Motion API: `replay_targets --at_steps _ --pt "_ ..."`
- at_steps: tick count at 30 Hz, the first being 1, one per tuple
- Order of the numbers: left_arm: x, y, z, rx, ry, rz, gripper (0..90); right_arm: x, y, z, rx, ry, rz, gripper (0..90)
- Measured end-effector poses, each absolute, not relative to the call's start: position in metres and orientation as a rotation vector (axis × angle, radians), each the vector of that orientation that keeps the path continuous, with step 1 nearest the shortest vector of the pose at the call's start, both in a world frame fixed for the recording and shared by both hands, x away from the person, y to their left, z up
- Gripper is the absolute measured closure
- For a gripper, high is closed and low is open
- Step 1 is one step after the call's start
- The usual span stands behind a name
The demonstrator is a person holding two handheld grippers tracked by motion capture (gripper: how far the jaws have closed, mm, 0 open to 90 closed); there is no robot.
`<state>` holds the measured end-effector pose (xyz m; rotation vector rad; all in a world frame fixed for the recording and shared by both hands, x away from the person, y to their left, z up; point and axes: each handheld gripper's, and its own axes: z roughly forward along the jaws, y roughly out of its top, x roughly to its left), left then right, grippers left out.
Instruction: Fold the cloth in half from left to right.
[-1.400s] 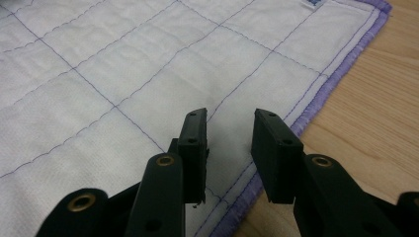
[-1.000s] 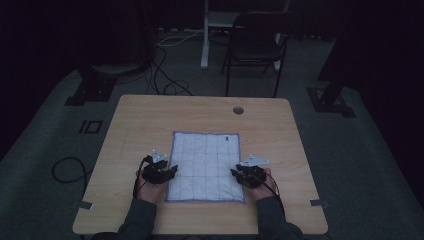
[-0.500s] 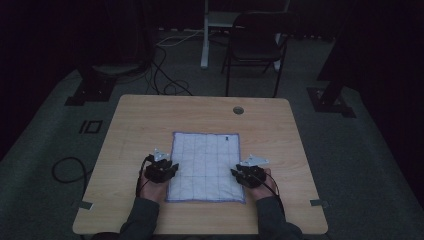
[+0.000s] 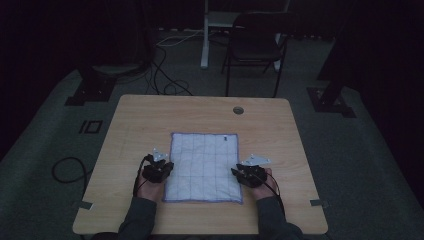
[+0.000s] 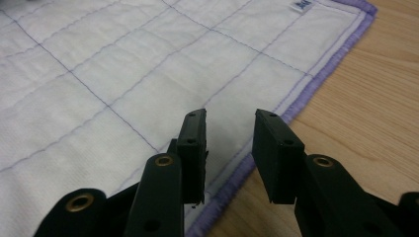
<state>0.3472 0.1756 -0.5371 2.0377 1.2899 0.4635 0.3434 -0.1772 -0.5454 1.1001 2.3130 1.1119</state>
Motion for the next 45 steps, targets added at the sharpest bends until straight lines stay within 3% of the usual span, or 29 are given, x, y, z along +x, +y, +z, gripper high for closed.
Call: replay_targets --at_steps 45 --pt "0.344 0.149 -0.489 1.915 1.124 0.427 88.2 0.348 -0.181 -0.548 1.137 2.306 1.099 67.7"
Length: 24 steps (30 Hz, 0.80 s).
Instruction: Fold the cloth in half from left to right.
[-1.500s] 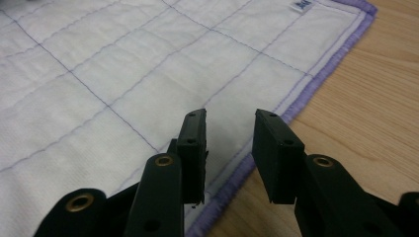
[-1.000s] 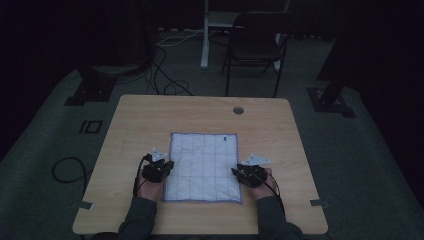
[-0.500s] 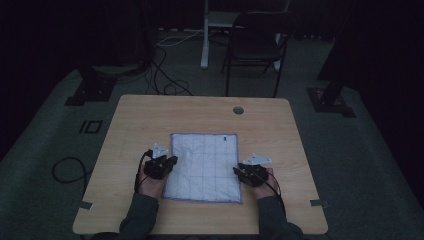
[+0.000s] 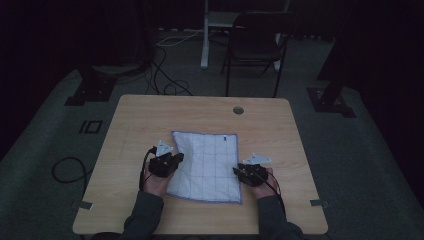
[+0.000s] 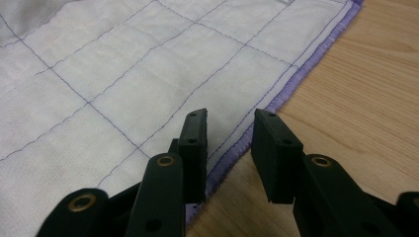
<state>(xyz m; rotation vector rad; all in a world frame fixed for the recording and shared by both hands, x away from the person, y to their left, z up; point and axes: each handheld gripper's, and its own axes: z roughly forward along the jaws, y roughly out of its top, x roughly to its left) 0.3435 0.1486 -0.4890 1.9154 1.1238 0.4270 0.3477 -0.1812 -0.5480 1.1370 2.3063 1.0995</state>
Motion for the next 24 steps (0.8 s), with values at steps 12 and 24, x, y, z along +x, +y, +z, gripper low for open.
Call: replay_targets --at_steps 12,24 --pt "0.347 0.136 -0.472 1.893 1.069 0.413 88.2 0.348 -0.181 -0.548 1.135 2.307 1.1 67.6" --pt "0.349 0.122 -0.462 1.89 1.022 0.395 88.2 0.348 -0.181 -0.548 1.134 2.308 1.1 66.9"
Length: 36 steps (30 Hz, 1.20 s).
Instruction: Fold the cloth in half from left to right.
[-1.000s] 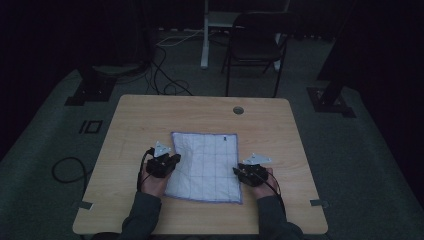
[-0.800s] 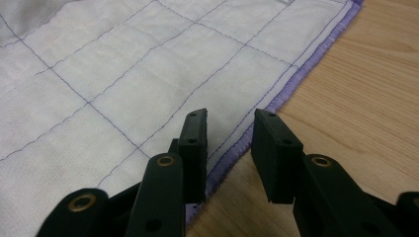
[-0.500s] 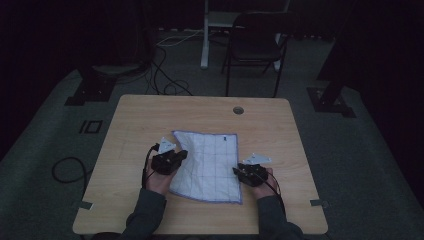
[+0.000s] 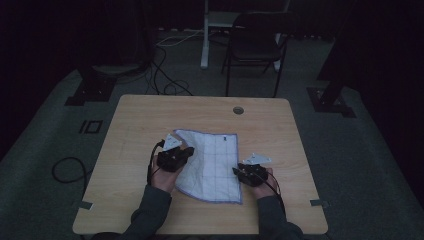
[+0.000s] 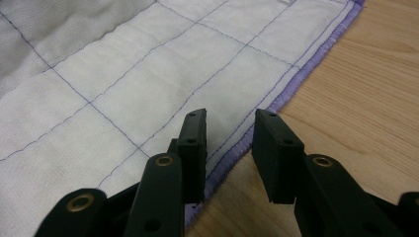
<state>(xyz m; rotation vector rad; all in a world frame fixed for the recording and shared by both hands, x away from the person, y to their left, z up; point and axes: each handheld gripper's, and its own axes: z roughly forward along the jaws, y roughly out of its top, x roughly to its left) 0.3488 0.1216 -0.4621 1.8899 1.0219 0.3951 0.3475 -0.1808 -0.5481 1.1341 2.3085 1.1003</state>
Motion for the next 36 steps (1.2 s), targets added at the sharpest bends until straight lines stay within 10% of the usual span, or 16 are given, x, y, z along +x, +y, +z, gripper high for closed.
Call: replay_targets --at_steps 36 --pt "0.361 0.066 -0.472 1.976 0.929 0.328 88.1 0.343 -0.181 -0.542 1.101 2.28 1.092 69.6"
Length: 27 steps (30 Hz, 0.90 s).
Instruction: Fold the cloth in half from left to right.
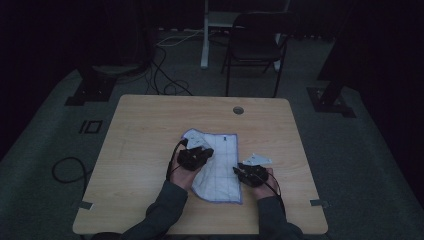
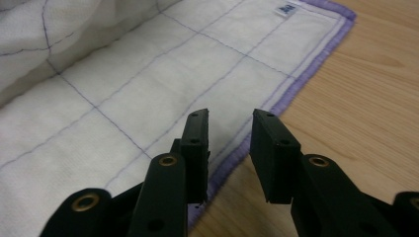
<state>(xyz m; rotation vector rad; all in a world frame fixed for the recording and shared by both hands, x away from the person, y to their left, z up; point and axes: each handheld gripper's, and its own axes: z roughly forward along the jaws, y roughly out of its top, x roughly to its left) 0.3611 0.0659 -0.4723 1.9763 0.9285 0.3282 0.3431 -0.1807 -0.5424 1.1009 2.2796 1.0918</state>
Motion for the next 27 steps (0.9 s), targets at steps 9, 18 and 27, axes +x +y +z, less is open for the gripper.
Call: replay_targets --at_steps 9,18,27 --pt "0.365 0.054 -0.481 2.021 0.918 0.309 88.1 0.345 -0.193 -0.54 1.151 2.238 1.087 69.7" --pt "0.372 0.042 -0.491 2.056 0.922 0.292 88.0 0.347 -0.196 -0.54 1.16 2.228 1.053 70.1" --pt "0.379 0.028 -0.5 2.092 0.912 0.268 88.0 0.348 -0.197 -0.541 1.163 2.232 1.043 70.5"
